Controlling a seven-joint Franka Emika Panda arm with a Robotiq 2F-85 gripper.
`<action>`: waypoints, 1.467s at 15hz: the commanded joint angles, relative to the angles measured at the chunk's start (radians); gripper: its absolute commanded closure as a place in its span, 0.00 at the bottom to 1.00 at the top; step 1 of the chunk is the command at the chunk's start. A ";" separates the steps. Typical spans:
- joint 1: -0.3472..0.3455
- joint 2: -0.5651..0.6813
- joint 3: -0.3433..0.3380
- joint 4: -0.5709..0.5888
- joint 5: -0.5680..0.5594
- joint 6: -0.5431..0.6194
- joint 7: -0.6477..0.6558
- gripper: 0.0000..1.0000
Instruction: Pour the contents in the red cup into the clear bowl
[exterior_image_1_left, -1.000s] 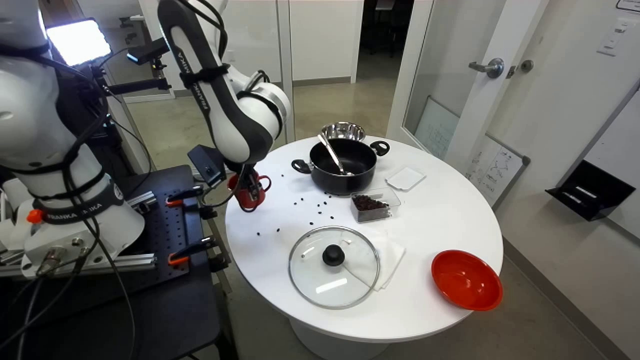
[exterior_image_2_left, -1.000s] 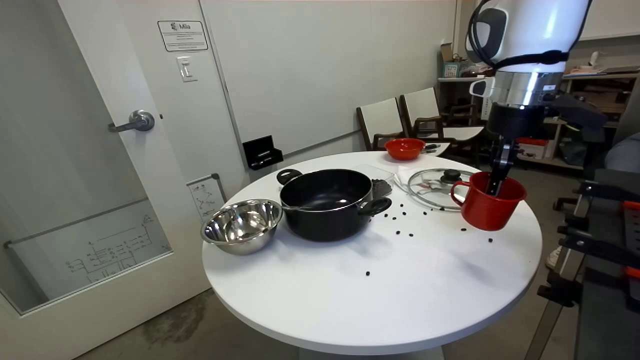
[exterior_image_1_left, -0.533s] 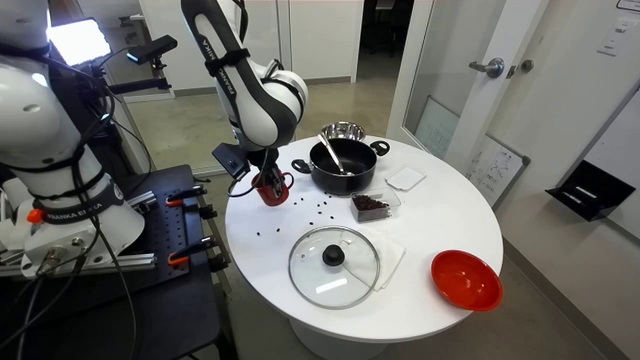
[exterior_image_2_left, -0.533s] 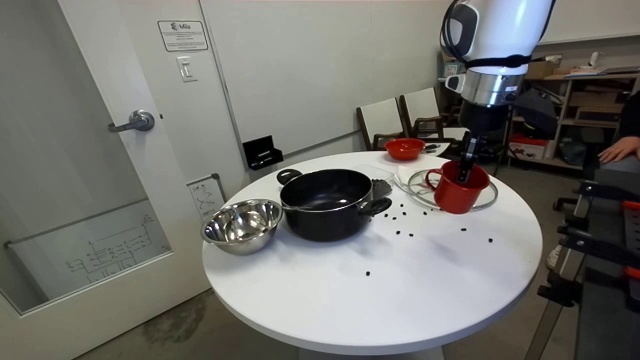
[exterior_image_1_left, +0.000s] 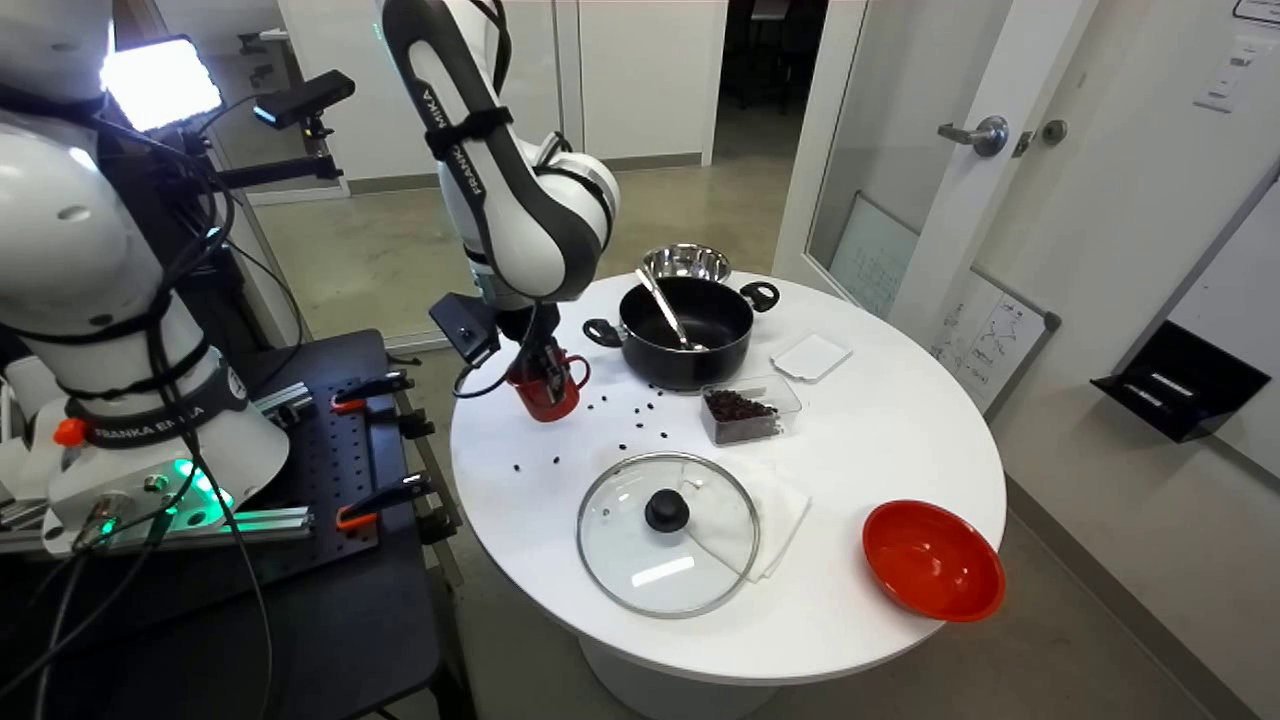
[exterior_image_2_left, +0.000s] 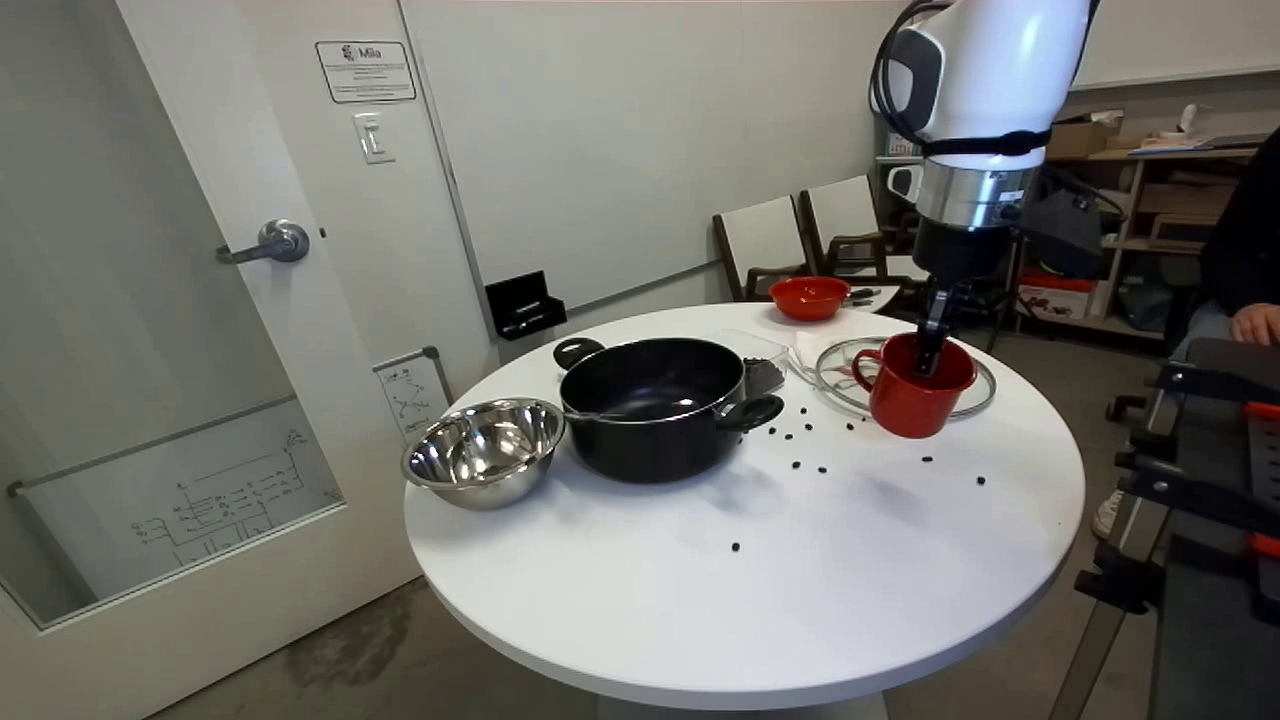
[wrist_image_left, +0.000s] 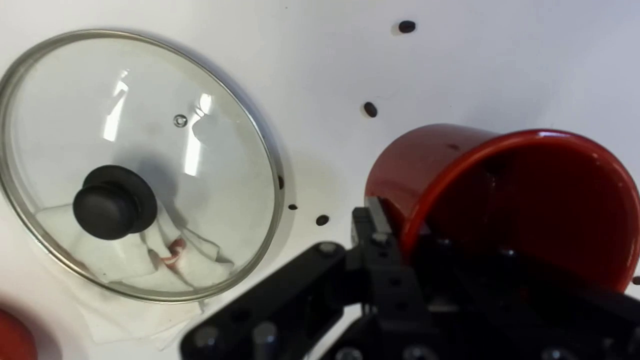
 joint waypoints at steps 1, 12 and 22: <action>-0.088 -0.032 0.093 0.012 0.003 0.014 0.039 0.98; -0.197 0.016 0.228 0.033 -0.013 0.014 0.068 0.98; -0.234 0.096 0.281 0.091 -0.013 0.017 0.059 0.98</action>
